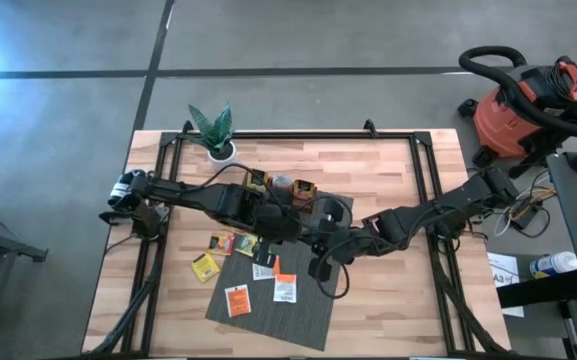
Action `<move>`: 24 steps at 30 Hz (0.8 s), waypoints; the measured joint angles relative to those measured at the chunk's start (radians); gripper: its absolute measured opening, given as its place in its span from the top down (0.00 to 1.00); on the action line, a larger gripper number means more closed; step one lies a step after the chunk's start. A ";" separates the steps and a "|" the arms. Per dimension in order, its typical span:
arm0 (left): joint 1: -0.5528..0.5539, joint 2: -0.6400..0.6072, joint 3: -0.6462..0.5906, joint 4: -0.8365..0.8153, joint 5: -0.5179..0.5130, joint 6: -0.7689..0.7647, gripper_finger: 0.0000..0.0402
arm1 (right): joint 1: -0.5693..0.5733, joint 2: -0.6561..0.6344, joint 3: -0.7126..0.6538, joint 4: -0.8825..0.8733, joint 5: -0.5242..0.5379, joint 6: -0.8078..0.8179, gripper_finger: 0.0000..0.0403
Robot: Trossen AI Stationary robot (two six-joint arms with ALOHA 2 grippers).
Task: Pick & Place Tea
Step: Put the white tea bag into the middle compartment of the wooden organizer
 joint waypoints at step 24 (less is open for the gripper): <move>-0.047 -0.213 -0.001 0.014 -0.443 -0.394 0.77 | 0.123 -0.040 -0.052 -0.007 0.473 0.272 0.98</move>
